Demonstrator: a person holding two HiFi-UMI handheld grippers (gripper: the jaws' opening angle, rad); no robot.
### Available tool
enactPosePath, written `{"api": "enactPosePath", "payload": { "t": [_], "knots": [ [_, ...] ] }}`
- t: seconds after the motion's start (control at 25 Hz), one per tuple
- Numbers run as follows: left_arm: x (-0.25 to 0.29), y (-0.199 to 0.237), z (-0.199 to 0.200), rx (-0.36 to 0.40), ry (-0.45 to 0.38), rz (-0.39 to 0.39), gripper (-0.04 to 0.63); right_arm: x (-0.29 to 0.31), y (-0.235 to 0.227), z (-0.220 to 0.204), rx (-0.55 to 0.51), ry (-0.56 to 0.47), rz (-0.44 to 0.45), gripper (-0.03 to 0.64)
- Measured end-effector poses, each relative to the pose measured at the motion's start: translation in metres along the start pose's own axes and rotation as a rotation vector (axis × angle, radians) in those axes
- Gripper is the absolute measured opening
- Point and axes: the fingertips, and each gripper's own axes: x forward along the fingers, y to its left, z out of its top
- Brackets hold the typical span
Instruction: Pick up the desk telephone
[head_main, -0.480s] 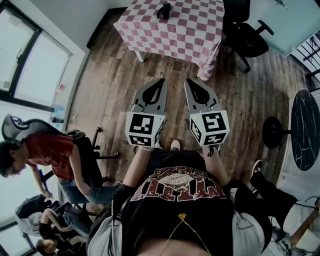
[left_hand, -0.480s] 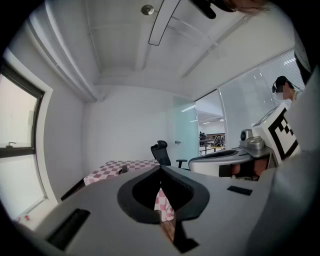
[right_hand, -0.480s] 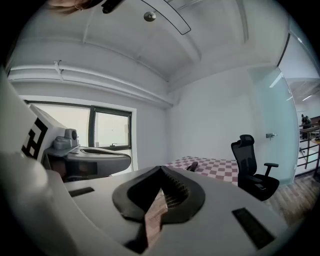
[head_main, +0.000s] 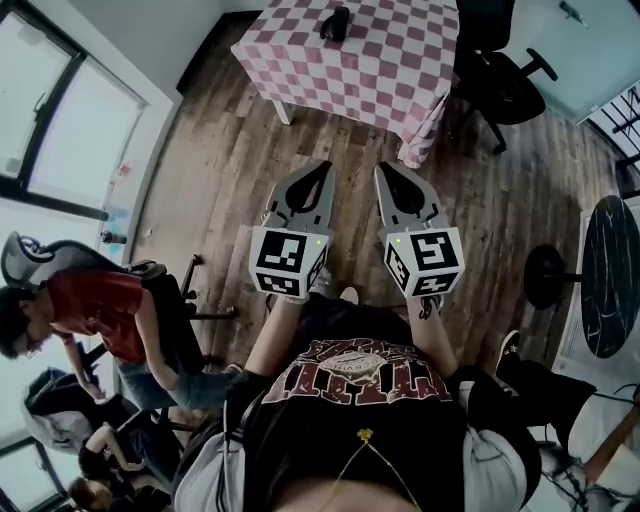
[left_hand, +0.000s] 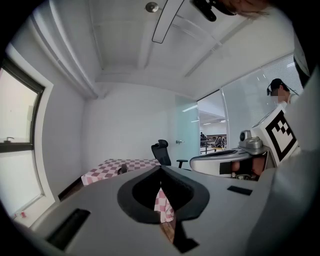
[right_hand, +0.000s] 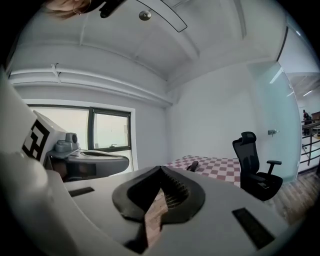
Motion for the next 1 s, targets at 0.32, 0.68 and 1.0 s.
{"api": "enactPosePath", "payload": {
  "t": [0.32, 0.68, 1.0],
  "knots": [
    [0.049, 0.044, 0.001, -0.002, 0.012, -0.024, 0.008, 0.053, -0.022, 0.008, -0.009, 0.008, -0.044, 0.018],
    [0.088, 0.101, 0.007, -0.001, 0.031, -0.087, 0.008, 0.122, -0.026, 0.021, 0.002, 0.016, -0.075, 0.018],
    [0.101, 0.159, 0.004, -0.006, 0.033, -0.091, 0.008, 0.177, -0.012, 0.025, -0.004, 0.019, -0.088, 0.018]
  ]
}}
